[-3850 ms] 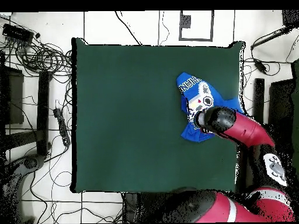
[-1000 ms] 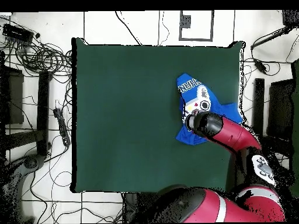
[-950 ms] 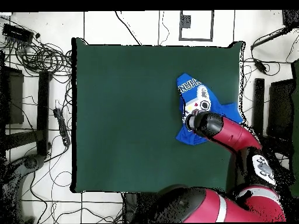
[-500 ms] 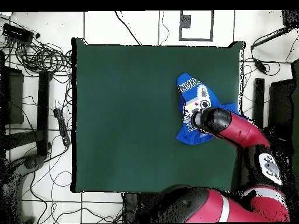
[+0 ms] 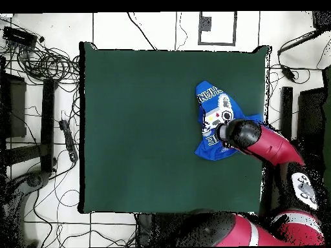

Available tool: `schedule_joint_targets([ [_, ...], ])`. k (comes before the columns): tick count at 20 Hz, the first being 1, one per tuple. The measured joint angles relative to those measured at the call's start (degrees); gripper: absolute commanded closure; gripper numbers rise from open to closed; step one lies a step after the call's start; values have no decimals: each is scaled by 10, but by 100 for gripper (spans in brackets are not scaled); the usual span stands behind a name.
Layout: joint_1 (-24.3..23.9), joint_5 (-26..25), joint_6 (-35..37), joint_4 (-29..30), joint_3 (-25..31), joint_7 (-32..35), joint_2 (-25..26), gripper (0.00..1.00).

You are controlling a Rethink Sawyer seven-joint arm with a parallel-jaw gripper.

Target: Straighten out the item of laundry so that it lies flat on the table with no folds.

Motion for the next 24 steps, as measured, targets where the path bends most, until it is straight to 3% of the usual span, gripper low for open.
schedule_joint_targets([
  [15,0,1,-42,125,0,0,-52,100],
  [24,-3,1,-42,111,0,0,-46,100],
])
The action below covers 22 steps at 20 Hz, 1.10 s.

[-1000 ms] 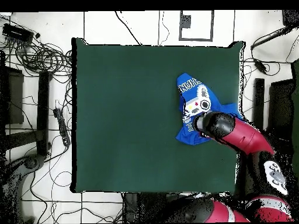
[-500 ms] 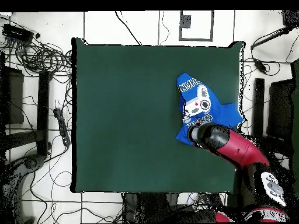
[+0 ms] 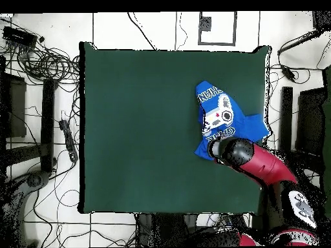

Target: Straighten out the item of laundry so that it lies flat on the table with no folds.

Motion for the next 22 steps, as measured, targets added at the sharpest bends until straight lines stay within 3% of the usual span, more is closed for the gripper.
schedule_joint_targets([
  [16,-28,0,0,-83,0,0,48,100],
  [22,-33,0,-2,-83,0,0,65,100],
])
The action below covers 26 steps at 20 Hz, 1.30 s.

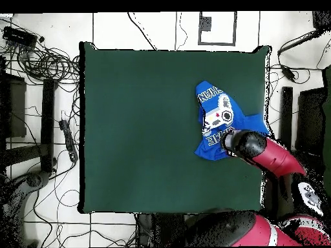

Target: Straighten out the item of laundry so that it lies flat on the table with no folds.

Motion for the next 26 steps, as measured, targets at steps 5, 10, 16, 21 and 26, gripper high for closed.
schedule_joint_targets([
  [5,0,0,-6,1,0,0,6,100],
  [10,0,0,-9,2,0,0,6,100],
  [16,0,0,-15,12,0,0,-1,100],
  [21,-1,0,-17,45,0,0,-21,100],
  [26,-6,0,-17,92,0,0,-55,100],
])
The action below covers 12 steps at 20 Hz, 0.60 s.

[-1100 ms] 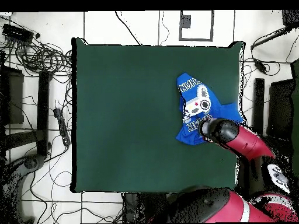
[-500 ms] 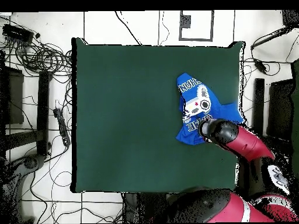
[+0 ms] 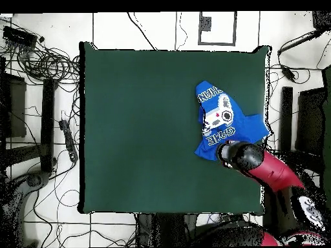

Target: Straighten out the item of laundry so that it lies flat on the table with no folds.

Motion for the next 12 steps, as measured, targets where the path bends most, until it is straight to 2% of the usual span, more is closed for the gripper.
schedule_joint_targets([
  [4,-14,0,0,44,0,0,-34,100],
  [12,-36,-8,0,43,0,0,-33,100],
])
